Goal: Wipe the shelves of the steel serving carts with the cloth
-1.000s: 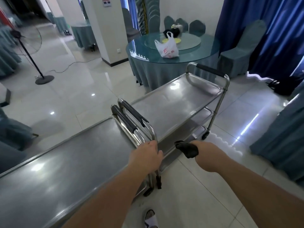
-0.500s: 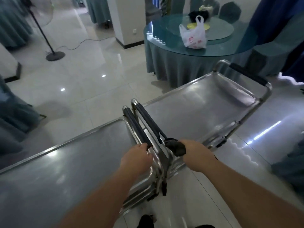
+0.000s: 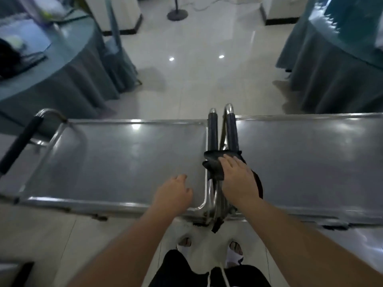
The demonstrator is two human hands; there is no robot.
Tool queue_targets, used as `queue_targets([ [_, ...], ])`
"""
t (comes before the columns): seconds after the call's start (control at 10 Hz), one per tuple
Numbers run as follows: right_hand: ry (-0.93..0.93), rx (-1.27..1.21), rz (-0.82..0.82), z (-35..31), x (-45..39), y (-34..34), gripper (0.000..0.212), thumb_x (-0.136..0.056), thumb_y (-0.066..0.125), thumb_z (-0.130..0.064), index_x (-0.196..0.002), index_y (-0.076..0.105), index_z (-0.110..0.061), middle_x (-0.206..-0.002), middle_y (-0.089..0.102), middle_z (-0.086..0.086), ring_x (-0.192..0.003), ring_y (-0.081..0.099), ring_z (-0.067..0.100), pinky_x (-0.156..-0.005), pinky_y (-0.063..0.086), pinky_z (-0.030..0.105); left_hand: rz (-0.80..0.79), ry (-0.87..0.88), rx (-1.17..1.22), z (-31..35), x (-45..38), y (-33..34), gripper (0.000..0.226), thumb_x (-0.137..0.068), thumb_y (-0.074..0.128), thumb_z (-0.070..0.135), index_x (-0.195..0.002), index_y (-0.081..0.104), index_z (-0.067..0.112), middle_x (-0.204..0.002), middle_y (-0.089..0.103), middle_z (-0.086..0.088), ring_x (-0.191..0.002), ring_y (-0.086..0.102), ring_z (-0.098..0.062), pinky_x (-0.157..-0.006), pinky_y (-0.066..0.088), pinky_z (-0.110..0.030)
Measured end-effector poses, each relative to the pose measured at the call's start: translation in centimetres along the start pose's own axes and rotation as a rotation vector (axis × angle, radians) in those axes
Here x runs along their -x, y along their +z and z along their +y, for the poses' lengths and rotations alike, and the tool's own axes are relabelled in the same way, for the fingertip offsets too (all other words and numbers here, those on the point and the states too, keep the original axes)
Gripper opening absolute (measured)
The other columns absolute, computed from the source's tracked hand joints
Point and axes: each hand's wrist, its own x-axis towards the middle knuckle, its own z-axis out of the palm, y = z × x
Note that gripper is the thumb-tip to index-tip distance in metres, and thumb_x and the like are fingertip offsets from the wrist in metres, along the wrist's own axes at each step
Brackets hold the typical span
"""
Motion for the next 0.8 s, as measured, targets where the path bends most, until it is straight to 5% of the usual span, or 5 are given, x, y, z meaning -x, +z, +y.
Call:
queue_targets([
  [0.2, -0.13, 0.174, -0.27, 2.5, 0.9, 4.5, 0.104, -0.093, 0.057, -0.035, -0.161, -0.022, -0.031, -0.171, -0.02, -0.008, -0.156, -0.024, 0.022, -0.126, -0.011, 0.048, -0.012, -0.057, 0.009, -1.0, 2.8, 2.6, 0.055, -0.103, 0.048, 0.04, -0.156, 0.044, 0.024, -0.154, 0.052, -0.003, -0.135, 0.052, -0.029, -0.11, 0.044, -0.041],
  [0.6, 0.016, 0.127, -0.342, 0.0, 0.9, 1.8, 0.097, -0.095, 0.061, -0.026, -0.165, -0.007, -0.027, -0.173, -0.007, -0.007, -0.159, -0.008, 0.021, -0.129, 0.002, 0.048, -0.017, 0.061, -0.055, -2.2, 1.0, 0.2, 0.059, -0.101, 0.051, 0.039, -0.156, 0.042, 0.022, -0.155, 0.051, -0.004, -0.139, 0.05, -0.027, -0.113, 0.043, -0.042],
  [0.8, 0.149, 0.058, -0.307, -2.5, 0.7, -1.2, 0.089, -0.096, 0.057, -0.04, -0.165, 0.003, -0.027, -0.173, -0.002, -0.004, -0.159, -0.002, 0.027, -0.126, 0.004, 0.055, 0.111, 0.165, -0.162, -0.2, -0.6, -3.7, 0.055, -0.097, 0.05, 0.041, -0.149, 0.046, 0.025, -0.149, 0.053, -0.003, -0.132, 0.054, -0.029, -0.106, 0.043, -0.043],
])
